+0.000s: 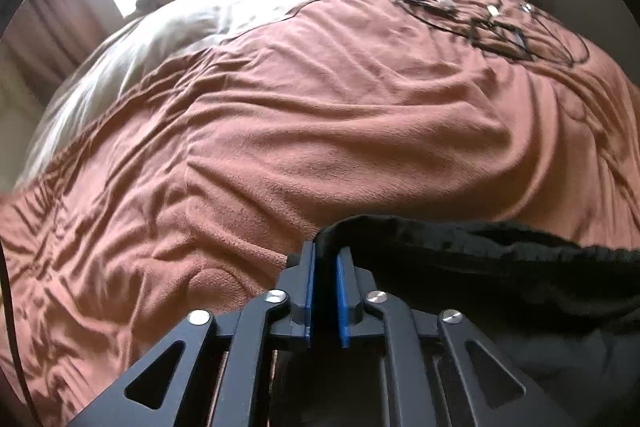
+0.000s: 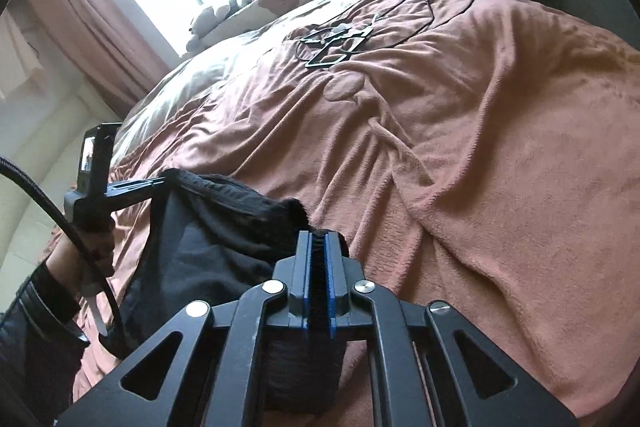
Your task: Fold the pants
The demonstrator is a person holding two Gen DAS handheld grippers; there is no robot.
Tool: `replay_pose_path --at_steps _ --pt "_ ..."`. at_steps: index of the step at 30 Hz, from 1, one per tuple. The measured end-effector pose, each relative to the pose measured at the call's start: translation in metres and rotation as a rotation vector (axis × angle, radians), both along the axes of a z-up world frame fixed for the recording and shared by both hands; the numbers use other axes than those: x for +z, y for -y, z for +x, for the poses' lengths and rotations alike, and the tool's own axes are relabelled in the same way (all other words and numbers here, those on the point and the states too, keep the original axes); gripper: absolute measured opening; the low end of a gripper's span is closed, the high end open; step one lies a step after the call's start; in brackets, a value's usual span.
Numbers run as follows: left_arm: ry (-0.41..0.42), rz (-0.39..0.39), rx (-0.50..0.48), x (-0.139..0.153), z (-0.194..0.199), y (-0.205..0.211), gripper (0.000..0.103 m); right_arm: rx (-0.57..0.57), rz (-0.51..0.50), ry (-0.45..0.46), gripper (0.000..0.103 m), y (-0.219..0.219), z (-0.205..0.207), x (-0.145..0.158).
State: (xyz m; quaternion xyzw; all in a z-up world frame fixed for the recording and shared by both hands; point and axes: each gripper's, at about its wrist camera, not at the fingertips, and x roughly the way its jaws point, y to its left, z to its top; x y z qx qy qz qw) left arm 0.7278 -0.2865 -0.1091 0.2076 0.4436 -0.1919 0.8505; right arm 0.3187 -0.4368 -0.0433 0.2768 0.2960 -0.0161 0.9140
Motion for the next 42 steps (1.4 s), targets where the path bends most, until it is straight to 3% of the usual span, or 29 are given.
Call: replay_pose_path --at_steps 1,2,3,10,22,30,35,42 --pt "-0.012 -0.003 0.019 0.000 0.002 -0.002 0.036 0.000 0.014 -0.002 0.055 0.003 -0.002 0.000" --pt "-0.024 -0.012 0.039 0.001 0.003 -0.006 0.059 0.001 0.028 -0.001 0.067 0.005 -0.004 -0.001" --pt "-0.031 -0.031 0.050 0.003 0.002 -0.010 0.069 0.005 0.042 0.009 0.074 0.007 -0.008 0.000" --pt "-0.103 -0.168 0.111 0.024 -0.013 -0.051 0.070 0.071 0.159 -0.017 0.074 0.024 -0.013 -0.013" --pt "-0.189 -0.257 0.157 0.040 -0.064 -0.119 0.070 0.116 0.327 -0.062 0.074 0.037 -0.003 -0.035" --pt "-0.249 -0.299 0.155 0.030 -0.099 -0.144 0.070 0.154 0.350 -0.103 0.074 0.030 0.006 -0.042" --pt "-0.273 -0.318 0.158 0.018 -0.121 -0.157 0.070 0.163 0.330 -0.048 0.074 0.028 0.010 -0.037" --pt "-0.326 -0.365 0.181 -0.001 -0.134 -0.174 0.070 0.170 0.380 -0.123 0.074 0.023 0.020 -0.063"
